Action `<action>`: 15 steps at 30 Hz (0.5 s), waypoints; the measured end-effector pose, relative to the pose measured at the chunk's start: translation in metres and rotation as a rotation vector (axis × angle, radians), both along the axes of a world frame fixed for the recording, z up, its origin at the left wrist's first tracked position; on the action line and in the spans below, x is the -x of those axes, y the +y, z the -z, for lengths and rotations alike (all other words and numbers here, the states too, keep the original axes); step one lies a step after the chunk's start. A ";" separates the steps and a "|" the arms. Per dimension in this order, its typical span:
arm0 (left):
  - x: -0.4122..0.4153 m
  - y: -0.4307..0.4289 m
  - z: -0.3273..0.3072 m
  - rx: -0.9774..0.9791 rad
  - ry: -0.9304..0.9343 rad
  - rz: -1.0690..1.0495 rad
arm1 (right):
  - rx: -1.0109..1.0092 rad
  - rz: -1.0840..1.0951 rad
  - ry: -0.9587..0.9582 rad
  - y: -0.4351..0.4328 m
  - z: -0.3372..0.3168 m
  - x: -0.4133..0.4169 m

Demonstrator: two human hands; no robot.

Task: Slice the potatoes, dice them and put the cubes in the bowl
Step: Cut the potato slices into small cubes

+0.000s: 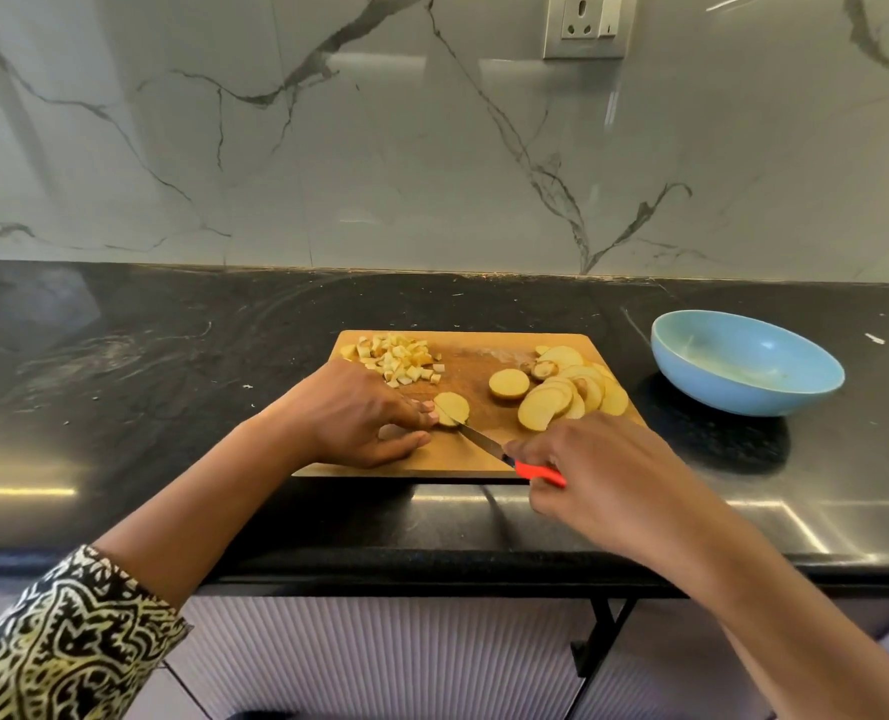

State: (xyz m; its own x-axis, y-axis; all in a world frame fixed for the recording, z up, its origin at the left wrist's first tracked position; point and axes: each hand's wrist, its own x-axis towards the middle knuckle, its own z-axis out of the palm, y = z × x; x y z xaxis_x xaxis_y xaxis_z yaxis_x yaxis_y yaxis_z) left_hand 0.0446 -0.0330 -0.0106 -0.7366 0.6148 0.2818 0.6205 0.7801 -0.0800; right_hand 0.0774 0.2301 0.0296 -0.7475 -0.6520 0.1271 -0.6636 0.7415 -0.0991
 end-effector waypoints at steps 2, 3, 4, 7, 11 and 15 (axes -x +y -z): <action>0.000 0.001 0.000 -0.004 -0.020 -0.038 | -0.014 0.007 -0.022 0.005 -0.006 -0.002; 0.001 0.001 0.000 -0.022 -0.030 -0.057 | -0.012 0.009 -0.040 0.007 -0.008 -0.001; 0.002 0.001 0.000 -0.050 -0.056 -0.086 | -0.006 0.014 -0.060 0.009 -0.010 -0.001; 0.006 -0.001 -0.001 -0.139 -0.127 -0.190 | 0.002 0.057 -0.116 0.017 -0.017 0.001; 0.016 0.006 -0.013 -0.180 -0.283 -0.205 | 0.050 0.106 -0.145 0.027 -0.021 -0.002; 0.031 0.019 -0.025 -0.132 -0.550 -0.156 | 0.120 0.167 -0.085 0.028 -0.013 0.000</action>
